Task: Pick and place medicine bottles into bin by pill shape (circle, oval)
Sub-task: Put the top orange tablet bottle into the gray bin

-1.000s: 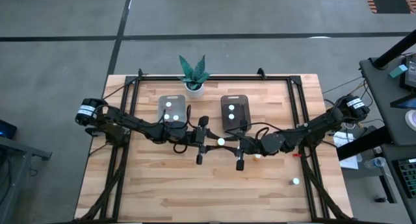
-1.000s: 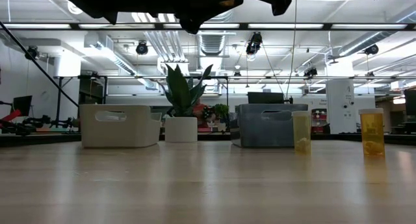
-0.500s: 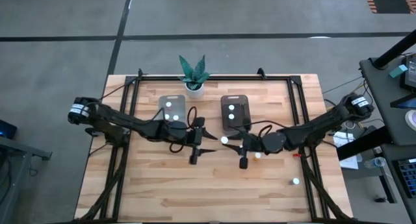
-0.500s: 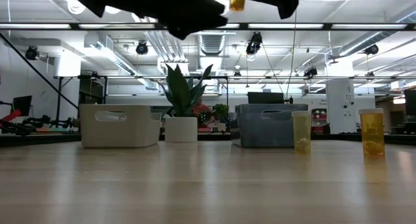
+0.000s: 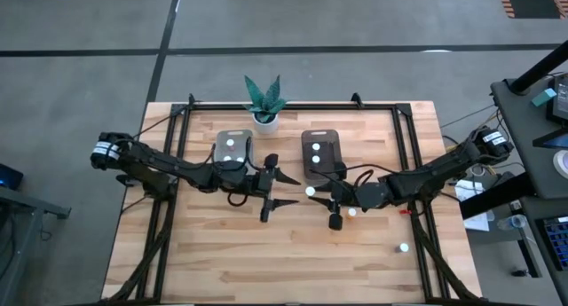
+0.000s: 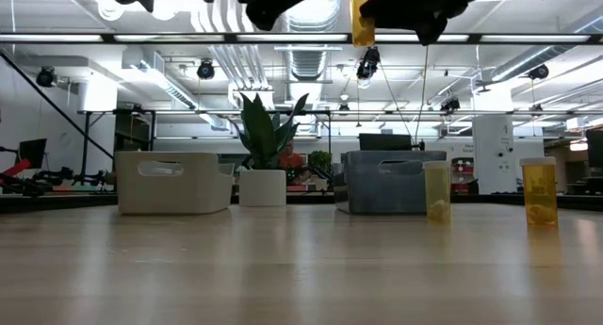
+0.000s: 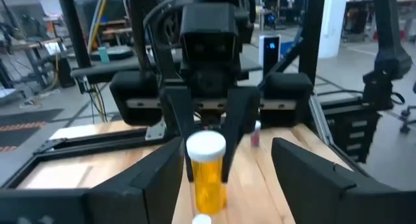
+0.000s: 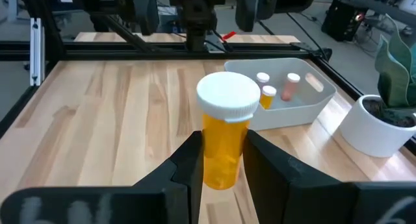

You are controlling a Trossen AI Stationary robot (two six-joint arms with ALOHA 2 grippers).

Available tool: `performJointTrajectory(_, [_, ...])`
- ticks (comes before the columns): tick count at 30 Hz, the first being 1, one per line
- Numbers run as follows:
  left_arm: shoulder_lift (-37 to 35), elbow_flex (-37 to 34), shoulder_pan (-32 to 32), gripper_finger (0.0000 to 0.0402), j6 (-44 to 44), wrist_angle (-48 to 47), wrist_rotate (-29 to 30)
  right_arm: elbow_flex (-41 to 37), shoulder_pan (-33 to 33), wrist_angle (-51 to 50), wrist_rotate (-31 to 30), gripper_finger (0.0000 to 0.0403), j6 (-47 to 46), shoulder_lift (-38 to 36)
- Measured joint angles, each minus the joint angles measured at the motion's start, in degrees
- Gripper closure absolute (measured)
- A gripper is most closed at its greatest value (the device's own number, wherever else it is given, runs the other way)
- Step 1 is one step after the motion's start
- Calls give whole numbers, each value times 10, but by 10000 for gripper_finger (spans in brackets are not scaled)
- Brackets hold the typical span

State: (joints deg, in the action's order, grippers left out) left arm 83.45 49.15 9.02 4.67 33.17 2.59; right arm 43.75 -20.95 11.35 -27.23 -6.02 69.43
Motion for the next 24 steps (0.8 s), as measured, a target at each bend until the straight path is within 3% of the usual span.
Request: performJointTrajectory(24, [102, 63, 0, 197, -13, 25, 26, 0, 0, -3, -2, 314, 0, 0])
